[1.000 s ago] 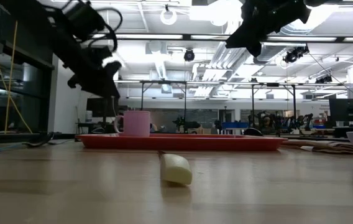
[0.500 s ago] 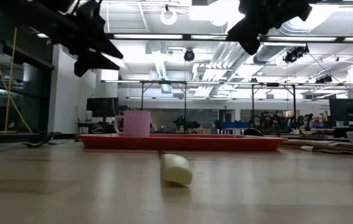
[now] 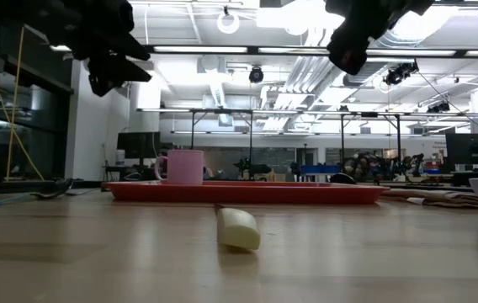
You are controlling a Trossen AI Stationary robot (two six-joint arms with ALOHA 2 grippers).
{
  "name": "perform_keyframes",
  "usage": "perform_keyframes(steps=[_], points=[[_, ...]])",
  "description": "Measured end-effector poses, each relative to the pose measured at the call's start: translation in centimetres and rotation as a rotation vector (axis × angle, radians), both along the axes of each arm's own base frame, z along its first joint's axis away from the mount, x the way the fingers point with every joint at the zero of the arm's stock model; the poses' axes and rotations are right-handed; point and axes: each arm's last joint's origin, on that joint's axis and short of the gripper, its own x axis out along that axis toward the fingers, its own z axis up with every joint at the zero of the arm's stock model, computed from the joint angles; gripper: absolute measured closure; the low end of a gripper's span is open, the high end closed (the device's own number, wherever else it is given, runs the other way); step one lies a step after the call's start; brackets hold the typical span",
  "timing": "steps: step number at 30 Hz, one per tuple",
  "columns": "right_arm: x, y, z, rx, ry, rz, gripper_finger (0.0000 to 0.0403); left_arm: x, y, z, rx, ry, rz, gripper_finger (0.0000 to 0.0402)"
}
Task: Set up tray
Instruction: Put the white plate on the red tray to the bottom right of the pink mug
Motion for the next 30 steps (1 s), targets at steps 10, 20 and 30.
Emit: perform_keyframes(steps=[10,20,30], points=[[-0.3,3.4,-0.3,0.04,0.123,0.036,0.0361,-0.3,-1.8,0.0,0.164,-0.001,0.118,0.019],[-3.3,6.9,1.3,-0.021,0.132,-0.031,0.0359,-0.3,-2.6,-1.5,0.187,-0.128,0.098,0.019],[-4.3,9.1,-1.1,-0.076,0.217,-0.042,0.0358,-1.5,-2.5,-5.9,0.158,-0.146,0.061,0.019]])
